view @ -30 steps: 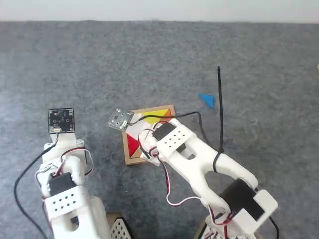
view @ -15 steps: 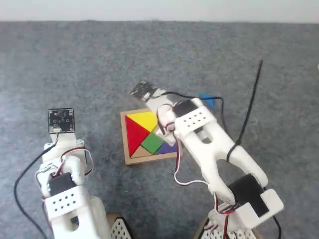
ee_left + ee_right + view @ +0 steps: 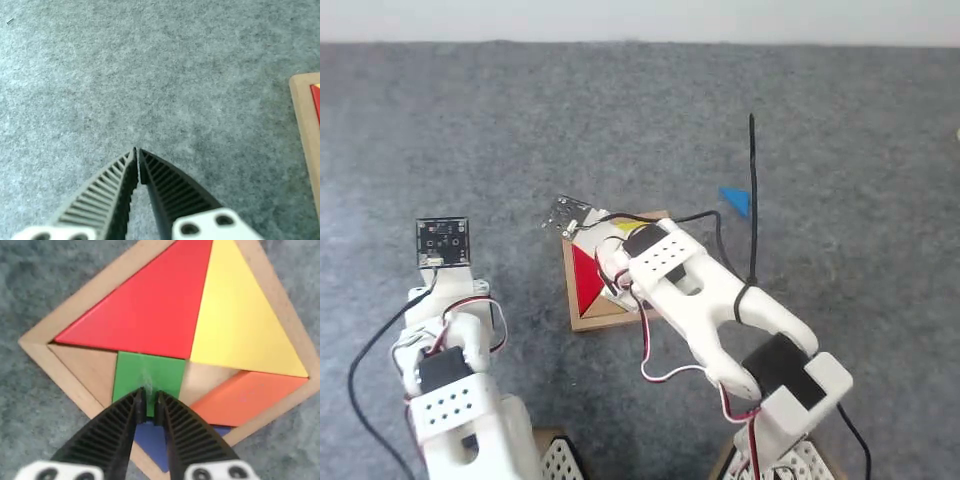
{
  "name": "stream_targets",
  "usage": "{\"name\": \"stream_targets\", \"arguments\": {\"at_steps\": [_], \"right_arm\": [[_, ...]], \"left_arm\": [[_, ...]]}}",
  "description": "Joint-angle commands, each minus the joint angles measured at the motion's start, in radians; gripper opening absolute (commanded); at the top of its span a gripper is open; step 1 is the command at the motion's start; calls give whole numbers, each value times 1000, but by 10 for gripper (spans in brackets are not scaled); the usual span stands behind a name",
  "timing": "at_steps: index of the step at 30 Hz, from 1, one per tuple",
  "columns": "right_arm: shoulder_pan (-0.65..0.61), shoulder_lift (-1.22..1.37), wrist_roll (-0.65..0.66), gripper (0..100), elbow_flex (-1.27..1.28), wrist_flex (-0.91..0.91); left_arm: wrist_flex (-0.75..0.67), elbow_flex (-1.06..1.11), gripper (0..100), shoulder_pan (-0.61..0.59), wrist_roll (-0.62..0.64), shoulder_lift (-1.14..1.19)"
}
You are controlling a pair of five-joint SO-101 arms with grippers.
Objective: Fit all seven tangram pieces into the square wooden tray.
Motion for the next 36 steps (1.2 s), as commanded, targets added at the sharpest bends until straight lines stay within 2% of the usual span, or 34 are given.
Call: {"name": "stream_targets", "arguments": {"at_steps": [1,7,11,15,18,22,26,30,36], "right_arm": [[1,2,-5,40,-55,58],[87,-171,-5,40,-91,188],[272,-311,-5,46,-69,150],[415,-262,-3,111,-77,68],[361,-180,-3,136,-80,59],[239,-97,35,72,-109,56],[186,-16,40,14,-137,15],[206,45,48,13,-137,-35],[334,61,48,13,-198,7]], "left_arm": [[-15,-39,12,-9,6,3],[-15,-39,12,-9,6,3],[-15,-39,12,-9,6,3],[-15,-39,12,-9,6,3],[-15,-39,12,-9,6,3],[-15,-39,12,-9,6,3],[-15,-39,12,-9,6,3],[-15,-39,12,-9,5,3],[-15,-39,12,-9,5,3]]}}
